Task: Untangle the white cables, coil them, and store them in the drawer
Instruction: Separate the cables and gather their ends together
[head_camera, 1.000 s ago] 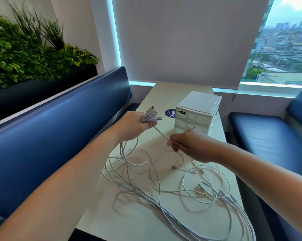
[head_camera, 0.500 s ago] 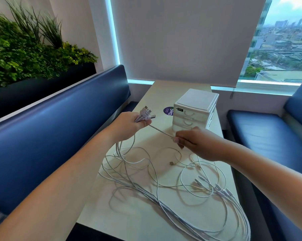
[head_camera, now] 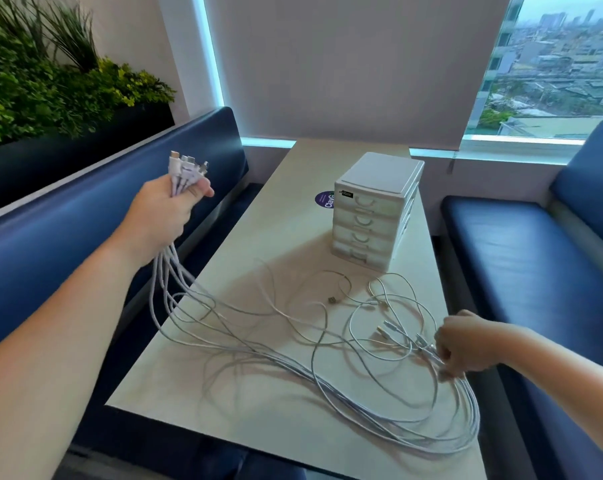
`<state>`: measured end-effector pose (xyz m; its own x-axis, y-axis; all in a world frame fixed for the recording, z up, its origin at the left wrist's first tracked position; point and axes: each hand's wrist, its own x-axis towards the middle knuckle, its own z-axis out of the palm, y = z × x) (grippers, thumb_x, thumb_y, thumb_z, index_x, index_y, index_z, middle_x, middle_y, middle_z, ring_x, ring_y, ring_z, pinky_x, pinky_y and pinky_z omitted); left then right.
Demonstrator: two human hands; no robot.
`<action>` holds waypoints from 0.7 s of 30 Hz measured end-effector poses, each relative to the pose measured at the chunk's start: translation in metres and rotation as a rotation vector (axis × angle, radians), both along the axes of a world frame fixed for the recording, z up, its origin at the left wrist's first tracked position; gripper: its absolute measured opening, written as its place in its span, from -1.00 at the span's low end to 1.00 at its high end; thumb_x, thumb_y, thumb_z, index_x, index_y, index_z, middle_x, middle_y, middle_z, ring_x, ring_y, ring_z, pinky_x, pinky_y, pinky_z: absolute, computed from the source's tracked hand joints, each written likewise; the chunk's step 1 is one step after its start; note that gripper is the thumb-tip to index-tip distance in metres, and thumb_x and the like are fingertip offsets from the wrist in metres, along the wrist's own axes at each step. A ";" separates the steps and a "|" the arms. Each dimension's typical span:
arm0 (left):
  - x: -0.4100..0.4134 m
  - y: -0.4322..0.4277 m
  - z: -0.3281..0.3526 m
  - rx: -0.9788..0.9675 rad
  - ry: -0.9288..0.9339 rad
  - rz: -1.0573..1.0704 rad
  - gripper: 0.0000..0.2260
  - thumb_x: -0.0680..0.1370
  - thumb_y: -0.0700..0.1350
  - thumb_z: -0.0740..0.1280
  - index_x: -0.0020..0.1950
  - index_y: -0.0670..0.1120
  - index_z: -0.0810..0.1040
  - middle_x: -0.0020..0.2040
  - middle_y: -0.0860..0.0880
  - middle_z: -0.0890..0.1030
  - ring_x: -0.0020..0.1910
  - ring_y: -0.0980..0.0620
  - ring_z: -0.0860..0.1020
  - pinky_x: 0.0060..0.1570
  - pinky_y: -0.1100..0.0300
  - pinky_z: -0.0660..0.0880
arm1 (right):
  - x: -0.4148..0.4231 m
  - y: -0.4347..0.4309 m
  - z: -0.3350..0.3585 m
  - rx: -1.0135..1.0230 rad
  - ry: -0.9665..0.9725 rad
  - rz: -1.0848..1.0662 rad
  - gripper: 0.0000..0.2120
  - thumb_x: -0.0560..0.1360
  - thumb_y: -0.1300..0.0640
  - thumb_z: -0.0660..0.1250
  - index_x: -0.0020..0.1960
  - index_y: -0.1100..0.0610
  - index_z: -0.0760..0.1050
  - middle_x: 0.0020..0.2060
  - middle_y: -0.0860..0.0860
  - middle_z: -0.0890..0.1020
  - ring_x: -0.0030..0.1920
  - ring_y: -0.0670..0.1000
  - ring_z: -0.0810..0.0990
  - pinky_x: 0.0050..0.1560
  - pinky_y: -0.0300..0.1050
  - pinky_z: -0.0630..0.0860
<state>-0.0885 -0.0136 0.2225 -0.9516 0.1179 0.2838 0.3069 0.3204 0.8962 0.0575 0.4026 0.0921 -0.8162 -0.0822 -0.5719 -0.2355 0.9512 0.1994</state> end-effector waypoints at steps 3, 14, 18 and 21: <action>-0.002 -0.013 0.010 0.042 0.031 0.071 -0.76 0.61 0.08 0.29 -0.22 0.08 0.61 -0.53 0.12 0.23 -0.53 0.10 0.15 -0.54 0.24 0.08 | 0.012 0.008 -0.021 0.094 -0.011 0.027 -0.65 0.33 -0.23 0.39 -0.08 0.02 0.60 -0.33 -0.11 0.42 0.09 0.03 0.47 0.26 -0.06 0.27; 0.010 0.000 0.013 0.107 0.034 0.027 -0.79 0.64 0.04 0.25 -0.16 0.01 0.52 -0.52 0.11 0.23 -0.51 0.10 0.14 -0.50 0.14 0.05 | -0.038 -0.091 -0.024 -0.650 0.437 0.023 -0.76 0.54 -0.14 0.23 0.09 -0.04 0.53 0.05 -0.08 0.48 0.07 0.00 0.52 0.10 -0.10 0.41; 0.016 0.007 0.019 0.137 0.036 0.012 -0.78 0.64 0.03 0.23 -0.14 -0.02 0.50 -0.49 0.09 0.21 -0.51 0.10 0.13 -0.49 0.14 0.05 | -0.061 -0.164 -0.016 -0.900 0.457 0.048 -0.41 0.46 -0.23 0.31 0.36 0.05 0.32 0.26 0.02 0.38 0.21 0.03 0.46 0.24 -0.03 0.42; 0.021 0.012 0.024 0.190 0.028 0.013 -0.78 0.66 0.00 0.21 -0.14 -0.04 0.47 -0.50 0.09 0.21 -0.52 0.11 0.13 -0.54 0.22 0.06 | -0.079 -0.204 -0.013 -0.990 0.466 0.113 -0.07 0.36 -0.30 0.38 0.52 0.01 0.00 0.44 0.03 0.14 0.44 0.06 0.16 0.46 -0.01 0.14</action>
<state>-0.0674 -0.0021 0.2467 -0.9440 0.0476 0.3264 0.3299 0.1506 0.9319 -0.0217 0.1991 0.0791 -0.8938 -0.4224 0.1504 -0.4310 0.7169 -0.5480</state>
